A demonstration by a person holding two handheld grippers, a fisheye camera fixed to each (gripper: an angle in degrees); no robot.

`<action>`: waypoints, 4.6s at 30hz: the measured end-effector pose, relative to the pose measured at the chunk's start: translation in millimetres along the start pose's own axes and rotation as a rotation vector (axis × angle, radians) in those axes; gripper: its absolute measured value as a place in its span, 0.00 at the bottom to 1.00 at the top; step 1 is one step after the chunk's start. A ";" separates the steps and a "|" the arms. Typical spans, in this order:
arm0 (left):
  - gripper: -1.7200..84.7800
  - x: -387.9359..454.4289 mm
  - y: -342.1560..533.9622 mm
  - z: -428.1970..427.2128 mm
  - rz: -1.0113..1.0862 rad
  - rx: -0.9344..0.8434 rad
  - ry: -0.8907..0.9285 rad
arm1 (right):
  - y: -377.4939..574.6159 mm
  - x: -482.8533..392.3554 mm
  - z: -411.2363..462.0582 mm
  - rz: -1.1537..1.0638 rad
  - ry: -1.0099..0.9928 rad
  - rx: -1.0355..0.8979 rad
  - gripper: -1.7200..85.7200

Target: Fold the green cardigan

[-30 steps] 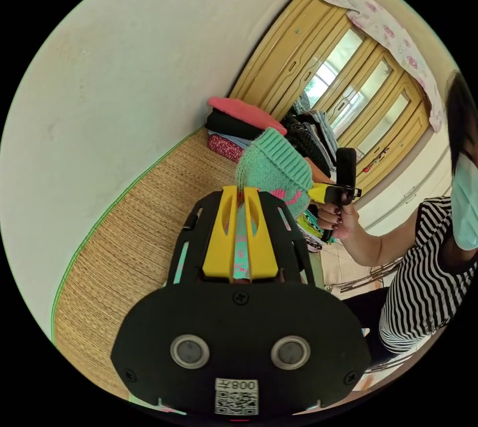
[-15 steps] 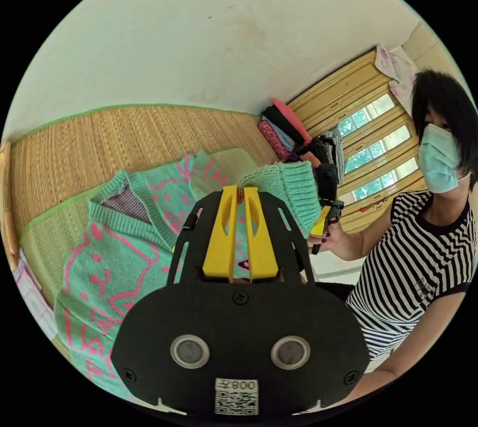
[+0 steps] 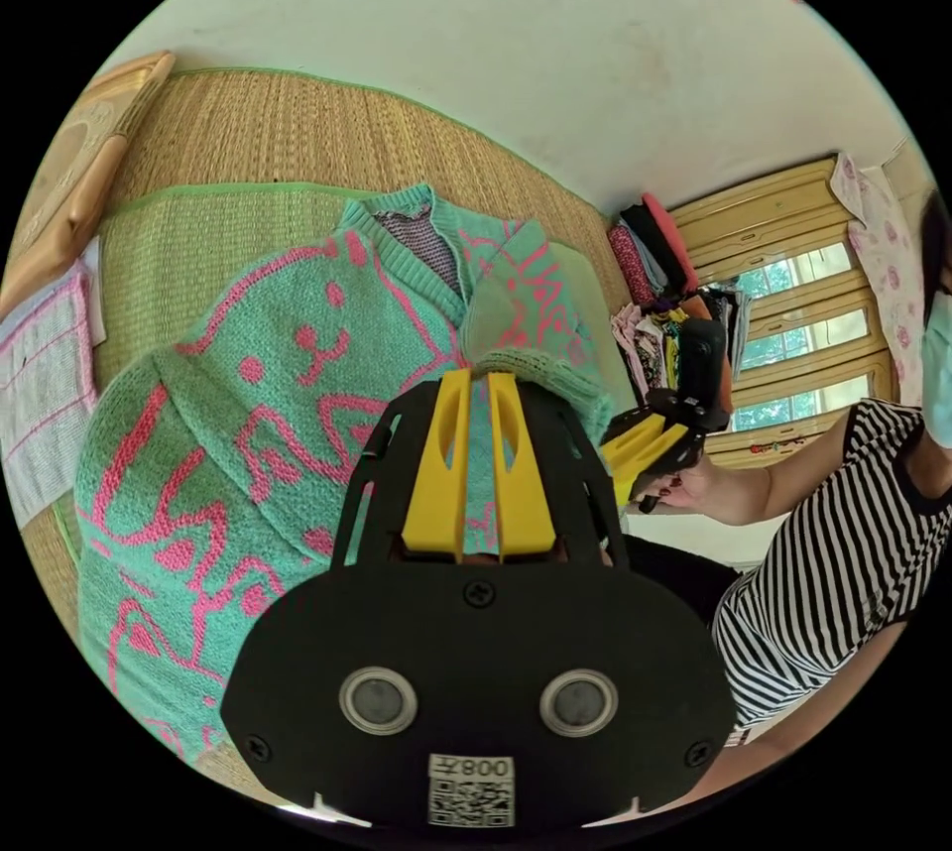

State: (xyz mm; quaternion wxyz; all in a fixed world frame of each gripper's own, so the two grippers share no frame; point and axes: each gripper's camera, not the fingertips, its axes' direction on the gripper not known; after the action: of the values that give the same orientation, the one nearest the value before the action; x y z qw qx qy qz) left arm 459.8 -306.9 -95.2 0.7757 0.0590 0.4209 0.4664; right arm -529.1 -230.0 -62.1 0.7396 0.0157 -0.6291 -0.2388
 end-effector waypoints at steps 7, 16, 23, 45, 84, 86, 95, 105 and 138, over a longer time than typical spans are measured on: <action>0.03 -62.0 54.9 -34.2 -0.170 0.087 0.024 | -15.7 9.7 71.4 0.043 0.069 -0.098 0.06; 0.05 -92.6 105.7 -50.5 -0.284 0.193 0.139 | -29.9 -11.3 96.4 0.022 0.063 -0.090 0.06; 0.02 -103.5 116.7 -65.5 -0.330 0.239 0.052 | -33.0 -9.3 129.0 0.029 0.142 -0.145 0.06; 0.02 -71.9 125.2 21.5 -0.306 -0.072 -0.126 | -1.6 11.8 59.6 0.121 0.269 -0.128 0.02; 0.02 96.5 -95.9 238.3 0.132 -0.099 -0.025 | 82.9 43.3 -166.4 0.174 0.777 0.203 0.02; 0.02 107.5 -85.9 219.4 0.178 -0.049 -0.052 | 81.2 44.5 -167.6 0.193 0.757 0.201 0.02; 0.02 94.2 -54.1 181.7 0.145 0.003 -0.055 | 72.9 23.1 -167.2 0.230 0.772 0.242 0.02; 0.02 62.7 48.1 136.6 0.048 -0.112 -0.026 | 21.2 44.0 -125.5 0.231 0.783 0.149 0.02; 0.09 -197.9 647.1 -354.0 -1.225 0.901 -0.058 | -124.3 -82.4 258.1 -0.102 0.469 -0.446 0.02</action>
State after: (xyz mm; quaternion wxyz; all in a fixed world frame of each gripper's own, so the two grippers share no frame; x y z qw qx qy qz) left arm -268.7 -205.5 110.4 0.8077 0.1380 0.5077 -0.2661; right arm -820.5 -237.9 -124.7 0.8367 -0.0603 -0.3721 -0.3972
